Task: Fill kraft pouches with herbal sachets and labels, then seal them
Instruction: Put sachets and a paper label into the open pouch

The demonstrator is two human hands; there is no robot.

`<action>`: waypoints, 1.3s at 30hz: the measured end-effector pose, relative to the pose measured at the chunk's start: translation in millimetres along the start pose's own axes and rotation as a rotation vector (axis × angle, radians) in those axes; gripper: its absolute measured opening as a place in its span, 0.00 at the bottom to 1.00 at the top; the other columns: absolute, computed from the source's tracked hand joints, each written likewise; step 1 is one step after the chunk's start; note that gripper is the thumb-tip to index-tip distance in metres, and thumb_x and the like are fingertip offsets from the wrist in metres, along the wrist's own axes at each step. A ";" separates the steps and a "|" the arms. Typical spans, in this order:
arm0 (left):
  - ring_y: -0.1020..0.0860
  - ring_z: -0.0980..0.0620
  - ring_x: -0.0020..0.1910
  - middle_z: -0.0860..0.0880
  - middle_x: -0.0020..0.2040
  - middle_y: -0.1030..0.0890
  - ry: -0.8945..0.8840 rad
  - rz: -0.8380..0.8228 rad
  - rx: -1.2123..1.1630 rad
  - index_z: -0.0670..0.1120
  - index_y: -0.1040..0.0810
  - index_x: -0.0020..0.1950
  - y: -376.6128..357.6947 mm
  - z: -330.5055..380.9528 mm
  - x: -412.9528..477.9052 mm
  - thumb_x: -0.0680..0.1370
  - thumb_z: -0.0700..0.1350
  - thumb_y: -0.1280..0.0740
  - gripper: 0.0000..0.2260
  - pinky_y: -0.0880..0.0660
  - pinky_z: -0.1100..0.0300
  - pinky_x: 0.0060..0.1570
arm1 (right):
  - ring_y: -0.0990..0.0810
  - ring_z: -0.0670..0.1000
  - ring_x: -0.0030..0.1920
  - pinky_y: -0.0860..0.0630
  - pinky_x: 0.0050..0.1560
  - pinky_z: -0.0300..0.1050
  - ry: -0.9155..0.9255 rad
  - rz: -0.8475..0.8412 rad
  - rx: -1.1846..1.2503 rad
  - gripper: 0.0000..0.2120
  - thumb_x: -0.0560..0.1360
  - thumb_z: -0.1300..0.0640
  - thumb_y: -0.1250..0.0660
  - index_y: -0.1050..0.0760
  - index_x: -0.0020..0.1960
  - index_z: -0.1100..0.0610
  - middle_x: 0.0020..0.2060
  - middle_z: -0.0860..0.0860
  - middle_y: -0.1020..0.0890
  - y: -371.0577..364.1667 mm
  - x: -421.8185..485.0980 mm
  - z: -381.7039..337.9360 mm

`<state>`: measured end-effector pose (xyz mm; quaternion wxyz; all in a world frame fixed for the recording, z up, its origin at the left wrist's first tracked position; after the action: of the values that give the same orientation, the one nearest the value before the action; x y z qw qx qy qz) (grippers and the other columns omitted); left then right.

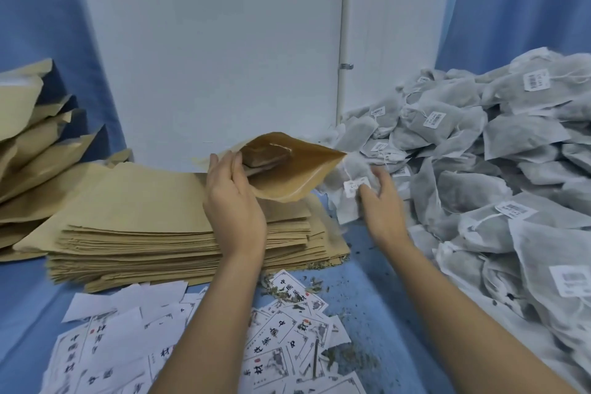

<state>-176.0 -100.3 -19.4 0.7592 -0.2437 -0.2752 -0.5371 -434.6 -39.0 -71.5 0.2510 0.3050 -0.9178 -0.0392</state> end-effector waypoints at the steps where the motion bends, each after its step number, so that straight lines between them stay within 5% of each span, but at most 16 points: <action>1: 0.33 0.45 0.71 0.40 0.64 0.24 0.000 0.007 0.008 0.37 0.23 0.62 2.7 -1.2 4.8 0.82 0.41 0.42 0.14 0.40 0.72 0.61 | 0.22 0.54 0.48 0.22 0.43 0.51 -0.077 -0.126 0.077 0.21 0.76 0.57 0.41 0.32 0.68 0.46 0.54 0.50 0.24 -8.1 1.3 -4.3; 4: 0.34 0.46 0.71 0.40 0.64 0.24 0.003 0.016 0.052 0.37 0.23 0.62 8.8 -9.2 15.6 0.82 0.41 0.42 0.14 0.40 0.70 0.62 | 0.23 0.50 0.37 0.24 0.31 0.40 -0.356 -0.685 0.172 0.16 0.75 0.56 0.39 0.21 0.61 0.46 0.48 0.50 0.20 -37.2 -16.2 -14.9; 6: 0.35 0.45 0.72 0.39 0.64 0.24 0.007 -0.014 0.091 0.37 0.22 0.61 9.3 -16.4 17.6 0.82 0.41 0.42 0.14 0.41 0.70 0.62 | 0.20 0.48 0.44 0.23 0.39 0.40 -0.406 -0.954 0.286 0.18 0.73 0.58 0.39 0.19 0.58 0.49 0.55 0.50 0.17 -42.2 -28.9 -27.7; 9: 0.35 0.45 0.72 0.40 0.65 0.24 0.018 -0.076 0.144 0.37 0.22 0.61 7.3 -27.7 12.0 0.82 0.41 0.43 0.14 0.39 0.63 0.65 | 0.20 0.50 0.55 0.23 0.53 0.44 -0.439 -1.110 0.603 0.20 0.68 0.60 0.36 0.20 0.60 0.56 0.59 0.54 0.19 -44.1 -37.8 -55.4; 17: 0.34 0.51 0.72 0.45 0.64 0.23 0.034 -0.111 0.197 0.39 0.22 0.62 0.2 -22.5 -20.4 0.82 0.44 0.42 0.15 0.33 0.58 0.62 | 0.19 0.50 0.38 0.20 0.34 0.46 -0.526 -0.648 0.577 0.06 0.81 0.59 0.41 0.26 0.51 0.59 0.41 0.54 0.19 -85.3 -32.0 -66.3; 21: 0.28 0.49 0.67 0.44 0.62 0.21 0.016 -0.079 0.169 0.39 0.21 0.61 -2.4 -4.2 -38.9 0.81 0.44 0.39 0.14 0.29 0.54 0.60 | 0.26 0.52 0.35 0.24 0.43 0.46 -0.543 -0.643 0.442 0.11 0.78 0.66 0.46 0.28 0.41 0.57 0.33 0.54 0.25 -117.9 -41.6 -77.0; 24: 0.25 0.50 0.63 0.46 0.61 0.21 -0.006 -0.080 0.153 0.40 0.21 0.61 -3.9 7.8 -49.6 0.80 0.44 0.38 0.14 0.28 0.56 0.60 | 0.26 0.49 0.37 0.28 0.32 0.27 -0.500 -0.667 0.409 0.15 0.82 0.65 0.51 0.28 0.44 0.58 0.38 0.51 0.26 -129.4 -48.5 -83.0; 26: 0.25 0.51 0.64 0.47 0.63 0.21 0.020 -0.107 0.147 0.41 0.22 0.63 -4.9 8.3 -51.2 0.81 0.46 0.39 0.14 0.28 0.57 0.61 | 0.23 0.55 0.48 0.33 0.24 0.24 -0.407 -0.552 0.266 0.13 0.82 0.66 0.50 0.27 0.57 0.65 0.42 0.53 0.26 -122.3 -42.7 -84.9; 28: 0.27 0.52 0.66 0.48 0.64 0.23 0.053 -0.121 0.143 0.42 0.22 0.63 -3.9 4.9 -47.9 0.81 0.47 0.40 0.15 0.30 0.58 0.63 | 0.26 0.59 0.62 0.27 0.38 0.31 -0.294 -0.537 0.040 0.16 0.82 0.64 0.48 0.31 0.66 0.67 0.55 0.58 0.22 -118.2 -35.0 -84.3; 30: 0.28 0.52 0.67 0.48 0.65 0.23 0.065 -0.129 0.156 0.42 0.23 0.64 -2.6 2.3 -42.8 0.81 0.48 0.41 0.16 0.32 0.59 0.63 | 0.25 0.60 0.59 0.30 0.48 0.42 -0.125 -0.480 -0.282 0.16 0.81 0.59 0.48 0.26 0.60 0.63 0.59 0.60 0.23 -110.6 -29.4 -84.7; 33: 0.26 0.51 0.65 0.47 0.63 0.22 0.088 -0.125 0.149 0.42 0.22 0.64 -1.3 1.1 -40.7 0.81 0.48 0.41 0.16 0.29 0.57 0.61 | 0.24 0.61 0.51 0.36 0.45 0.45 -0.043 -0.361 -0.341 0.15 0.79 0.56 0.48 0.24 0.48 0.61 0.51 0.60 0.21 -94.7 -26.8 -90.1; 36: 0.23 0.50 0.61 0.48 0.61 0.21 0.086 -0.115 0.140 0.43 0.22 0.63 -1.1 4.9 -48.6 0.81 0.48 0.40 0.15 0.27 0.55 0.57 | 0.24 0.60 0.57 0.35 0.45 0.44 0.050 -0.478 -0.449 0.14 0.80 0.62 0.47 0.24 0.56 0.63 0.55 0.60 0.21 -110.8 -28.1 -90.9; 39: 0.23 0.50 0.61 0.48 0.61 0.21 0.099 -0.117 0.131 0.43 0.22 0.63 -3.1 4.7 -52.8 0.81 0.48 0.40 0.16 0.26 0.55 0.57 | 0.27 0.58 0.62 0.31 0.56 0.45 0.021 -0.542 -0.299 0.16 0.82 0.62 0.48 0.28 0.64 0.63 0.63 0.60 0.24 -120.2 -26.8 -88.2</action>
<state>-194.1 -62.2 -51.6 0.7535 -0.1499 -0.2857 -0.5729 -308.6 -113.8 -33.5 0.2831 0.4987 -0.7845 -0.2361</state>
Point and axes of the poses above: each hand's wrist, its own x-axis towards the middle knuckle, its own y-axis out of the back of the hand, z = x × y, the point moved 8 cm from there along x, towards the middle knuckle
